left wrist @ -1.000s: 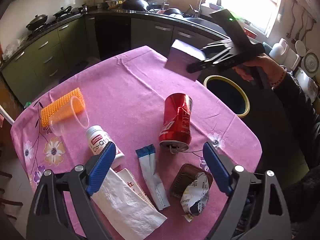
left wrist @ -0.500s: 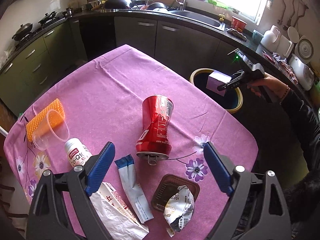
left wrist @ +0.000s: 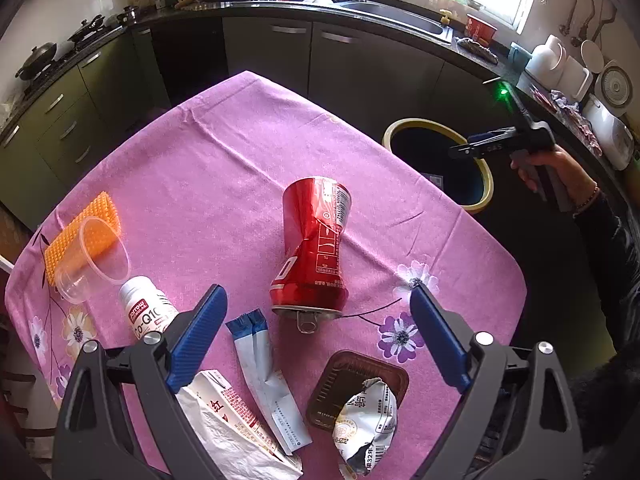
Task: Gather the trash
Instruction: 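Grasp the red cola can with the left gripper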
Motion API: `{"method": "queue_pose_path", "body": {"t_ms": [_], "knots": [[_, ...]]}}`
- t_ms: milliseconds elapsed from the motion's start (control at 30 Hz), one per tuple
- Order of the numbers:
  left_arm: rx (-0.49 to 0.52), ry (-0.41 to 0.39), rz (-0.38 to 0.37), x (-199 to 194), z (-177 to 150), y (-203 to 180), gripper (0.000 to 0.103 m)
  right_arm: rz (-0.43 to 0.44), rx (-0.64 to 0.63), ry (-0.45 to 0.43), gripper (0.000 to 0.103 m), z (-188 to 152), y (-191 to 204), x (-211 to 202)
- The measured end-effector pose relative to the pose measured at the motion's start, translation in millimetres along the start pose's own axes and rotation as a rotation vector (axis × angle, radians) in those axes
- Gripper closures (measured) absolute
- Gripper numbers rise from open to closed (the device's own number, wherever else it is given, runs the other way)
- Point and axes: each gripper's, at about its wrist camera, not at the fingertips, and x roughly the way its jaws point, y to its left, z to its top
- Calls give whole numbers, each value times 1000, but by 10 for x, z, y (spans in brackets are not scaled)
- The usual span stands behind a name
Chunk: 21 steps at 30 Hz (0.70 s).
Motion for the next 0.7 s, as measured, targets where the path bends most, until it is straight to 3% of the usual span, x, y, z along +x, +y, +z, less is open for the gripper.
{"method": "queue_pose_path", "body": {"t_ms": [200, 633, 700], "knots": [[15, 66, -29, 270, 120, 4, 15, 34, -11, -34, 13, -260, 220, -251], [56, 233, 44, 1037, 456, 45, 15, 55, -39, -44, 12, -280, 336, -280], [63, 254, 64, 1127, 478, 57, 19, 57, -41, -41, 12, -299, 334, -265]]}}
